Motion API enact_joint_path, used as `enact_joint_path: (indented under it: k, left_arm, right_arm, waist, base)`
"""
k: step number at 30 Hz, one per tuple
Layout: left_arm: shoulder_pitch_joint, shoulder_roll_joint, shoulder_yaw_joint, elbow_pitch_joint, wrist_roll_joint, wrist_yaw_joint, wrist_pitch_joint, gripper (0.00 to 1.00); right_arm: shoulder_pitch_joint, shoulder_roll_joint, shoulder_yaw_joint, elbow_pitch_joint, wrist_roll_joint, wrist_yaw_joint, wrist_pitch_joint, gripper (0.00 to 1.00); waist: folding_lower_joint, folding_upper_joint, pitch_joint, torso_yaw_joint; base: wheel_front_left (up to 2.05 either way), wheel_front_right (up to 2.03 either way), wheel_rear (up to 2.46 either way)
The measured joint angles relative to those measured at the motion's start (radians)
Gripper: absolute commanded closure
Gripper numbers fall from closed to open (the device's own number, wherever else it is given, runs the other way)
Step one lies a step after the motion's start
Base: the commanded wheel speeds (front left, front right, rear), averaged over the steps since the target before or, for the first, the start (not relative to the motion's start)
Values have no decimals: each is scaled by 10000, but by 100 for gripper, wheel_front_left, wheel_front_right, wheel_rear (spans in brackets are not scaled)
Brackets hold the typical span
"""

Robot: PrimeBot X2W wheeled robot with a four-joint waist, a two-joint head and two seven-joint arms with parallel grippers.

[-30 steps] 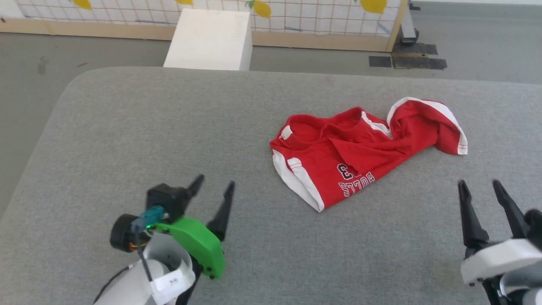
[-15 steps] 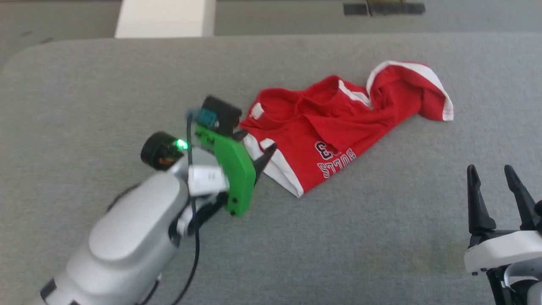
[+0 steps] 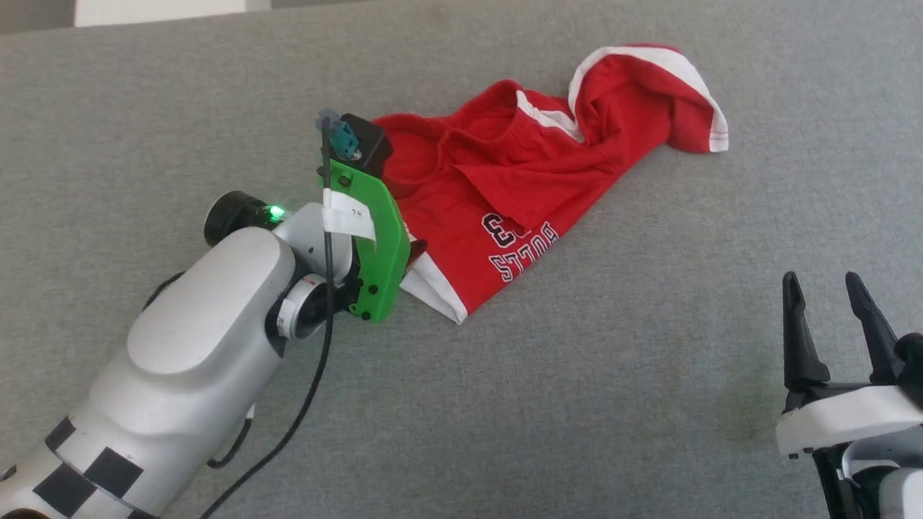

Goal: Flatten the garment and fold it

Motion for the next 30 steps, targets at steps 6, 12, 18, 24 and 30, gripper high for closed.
enact_joint_path:
  k: [6,12,18,24,30]
  left_arm:
    - [-153,15,-107,209,-42,-67,380,73]
    - [-159,2,-130,280,-54,-226,8,100]
    - [-159,-113,-163,-23,318,-242,-938,100]
    - [-125,-589,-911,-1072,957,-380,-1256,100]
    - [196,-1246,-2293,-1687,1720,-548,-1147,100]
  right_arm:
    - [-110,31,113,173,-46,0,-88,0]
    - [-121,42,94,359,-88,0,-161,0]
    - [-152,48,23,508,-117,0,-123,0]
    - [-219,54,-178,593,-104,0,36,0]
    - [-474,59,-545,734,280,0,155,0]
  waist:
    - [0,0,306,-182]
    - [0,0,299,-171]
    - [0,0,-65,-77]
    - [0,0,-633,1]
    - [0,0,-1062,-168]
  base:
    - [0,0,0]
    - [0,0,0]
    - [0,0,0]
    - [0,0,0]
    - [0,0,0]
